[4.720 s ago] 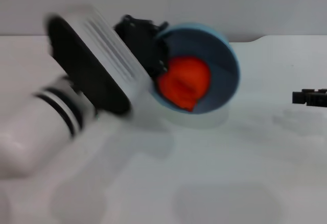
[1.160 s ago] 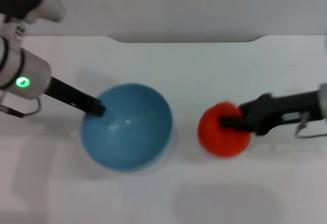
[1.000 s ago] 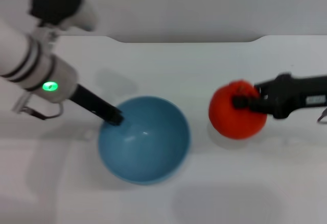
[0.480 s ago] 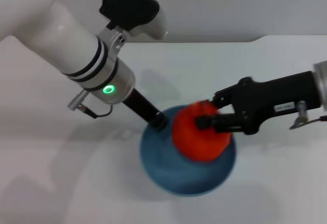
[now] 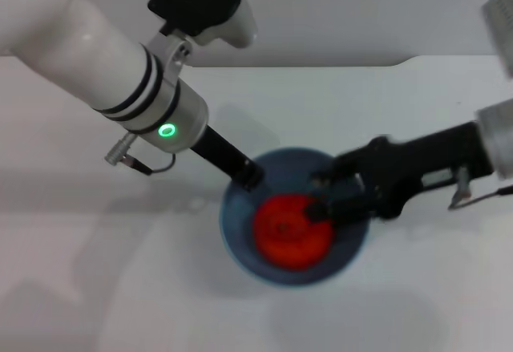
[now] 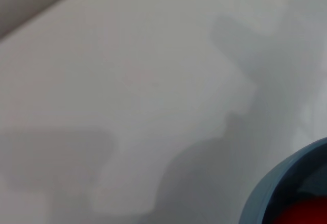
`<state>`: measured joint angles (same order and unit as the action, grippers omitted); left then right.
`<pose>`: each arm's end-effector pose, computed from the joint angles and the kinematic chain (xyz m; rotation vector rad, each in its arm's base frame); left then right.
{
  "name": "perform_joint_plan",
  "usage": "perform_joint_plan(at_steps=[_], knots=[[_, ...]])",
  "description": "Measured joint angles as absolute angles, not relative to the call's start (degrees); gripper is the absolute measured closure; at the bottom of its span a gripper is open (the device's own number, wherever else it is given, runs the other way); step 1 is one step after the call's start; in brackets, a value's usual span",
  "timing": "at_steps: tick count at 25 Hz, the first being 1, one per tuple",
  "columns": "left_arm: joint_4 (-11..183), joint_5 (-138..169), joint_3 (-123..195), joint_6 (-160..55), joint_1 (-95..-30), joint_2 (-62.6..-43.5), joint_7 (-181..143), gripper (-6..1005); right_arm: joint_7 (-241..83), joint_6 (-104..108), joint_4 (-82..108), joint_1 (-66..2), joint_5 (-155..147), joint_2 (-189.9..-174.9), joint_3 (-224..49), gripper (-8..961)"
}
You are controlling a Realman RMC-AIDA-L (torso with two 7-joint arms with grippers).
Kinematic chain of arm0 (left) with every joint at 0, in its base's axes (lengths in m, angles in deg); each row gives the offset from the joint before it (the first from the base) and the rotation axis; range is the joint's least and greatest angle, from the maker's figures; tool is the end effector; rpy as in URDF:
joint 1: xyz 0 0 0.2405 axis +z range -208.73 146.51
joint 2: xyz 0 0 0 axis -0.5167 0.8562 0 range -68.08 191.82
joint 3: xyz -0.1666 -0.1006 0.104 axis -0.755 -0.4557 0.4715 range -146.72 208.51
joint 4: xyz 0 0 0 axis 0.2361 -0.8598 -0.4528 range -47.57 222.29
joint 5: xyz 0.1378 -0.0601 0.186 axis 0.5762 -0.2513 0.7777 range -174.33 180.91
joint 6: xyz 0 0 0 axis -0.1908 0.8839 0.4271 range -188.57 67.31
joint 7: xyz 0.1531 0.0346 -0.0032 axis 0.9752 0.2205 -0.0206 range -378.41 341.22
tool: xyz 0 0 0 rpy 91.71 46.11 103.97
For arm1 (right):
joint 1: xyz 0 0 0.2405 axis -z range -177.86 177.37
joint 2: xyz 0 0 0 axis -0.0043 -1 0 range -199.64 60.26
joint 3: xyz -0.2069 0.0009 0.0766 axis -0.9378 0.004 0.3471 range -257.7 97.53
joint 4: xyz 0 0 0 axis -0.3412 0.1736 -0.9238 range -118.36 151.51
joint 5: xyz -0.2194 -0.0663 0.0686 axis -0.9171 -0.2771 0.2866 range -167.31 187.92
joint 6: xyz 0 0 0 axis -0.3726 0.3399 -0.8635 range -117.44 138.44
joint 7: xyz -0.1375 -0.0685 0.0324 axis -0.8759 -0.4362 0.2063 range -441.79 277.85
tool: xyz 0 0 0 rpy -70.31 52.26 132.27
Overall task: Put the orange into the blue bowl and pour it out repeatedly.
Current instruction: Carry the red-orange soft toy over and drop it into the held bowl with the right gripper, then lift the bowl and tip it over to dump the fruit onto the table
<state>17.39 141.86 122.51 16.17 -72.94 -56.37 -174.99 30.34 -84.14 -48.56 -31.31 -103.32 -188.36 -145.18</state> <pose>-0.0954 0.3755 -0.0540 -2.6751 -0.8959 0.3354 0.1427 0.3462 0.0138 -3.0407 0.6385 0.3596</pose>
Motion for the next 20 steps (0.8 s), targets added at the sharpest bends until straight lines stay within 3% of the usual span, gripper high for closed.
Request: perform_joint_plan(at_steps=[6,20], knots=[[10.72,147.13,120.02,7.92,-65.50,-56.05,-174.17,1001,36.17,-83.99,-49.66,-28.40,-103.43,-188.20,-133.02,394],[-14.99,149.90,136.27,-29.12,-35.62,-56.03,-153.61,1001,36.51,-82.46,-45.07,-24.94,-115.41,-188.08,-118.36,395]])
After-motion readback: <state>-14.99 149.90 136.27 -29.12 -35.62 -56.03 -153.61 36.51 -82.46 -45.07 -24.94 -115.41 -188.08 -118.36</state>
